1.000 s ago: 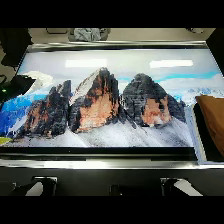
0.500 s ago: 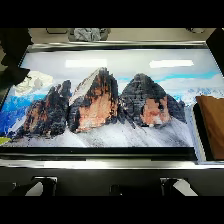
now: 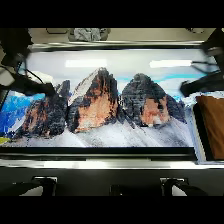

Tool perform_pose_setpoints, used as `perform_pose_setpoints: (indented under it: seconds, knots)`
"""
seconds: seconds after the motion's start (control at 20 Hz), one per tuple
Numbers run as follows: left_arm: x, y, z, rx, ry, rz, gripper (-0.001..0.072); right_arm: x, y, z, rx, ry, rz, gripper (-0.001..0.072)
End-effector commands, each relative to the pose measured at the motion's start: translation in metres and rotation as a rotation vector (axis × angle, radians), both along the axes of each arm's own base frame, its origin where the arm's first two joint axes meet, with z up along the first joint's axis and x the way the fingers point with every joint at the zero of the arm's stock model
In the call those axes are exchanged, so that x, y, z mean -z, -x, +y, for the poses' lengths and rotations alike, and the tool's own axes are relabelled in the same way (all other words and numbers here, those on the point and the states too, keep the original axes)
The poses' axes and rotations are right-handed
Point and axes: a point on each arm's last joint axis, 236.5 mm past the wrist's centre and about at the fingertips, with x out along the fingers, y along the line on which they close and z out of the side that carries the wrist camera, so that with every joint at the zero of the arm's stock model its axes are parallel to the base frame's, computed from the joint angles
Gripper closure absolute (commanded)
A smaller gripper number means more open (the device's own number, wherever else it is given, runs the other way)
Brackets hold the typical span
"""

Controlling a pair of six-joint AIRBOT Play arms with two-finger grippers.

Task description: Fold the shirts.

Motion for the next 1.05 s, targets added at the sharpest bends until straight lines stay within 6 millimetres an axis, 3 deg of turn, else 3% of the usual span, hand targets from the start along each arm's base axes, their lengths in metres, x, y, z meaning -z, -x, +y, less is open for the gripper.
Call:
perform_pose_setpoints:
  seconds: [0.0, 0.15, 0.3, 1.0]
  knots:
    - [0.076, 0.068, -0.013, 0.008, -0.026, 0.301, -0.0007, 0.085, 0.039, 0.082, -0.146, -0.049, 0.337, 0.0044]
    - [0.091, 0.073, -0.012, -0.045, -0.020, 0.320, -0.0007, 0.099, 0.043, 0.080, -0.148, -0.039, 0.388, 0.0043]
    - [0.092, 0.074, -0.012, -0.045, -0.021, 0.322, -0.0008, 0.100, 0.043, 0.072, -0.146, -0.006, 0.390, 0.0043]
    - [0.092, 0.073, -0.012, -0.045, -0.021, 0.322, -0.0008, 0.100, 0.043, 0.072, -0.146, -0.006, 0.390, 0.0043]
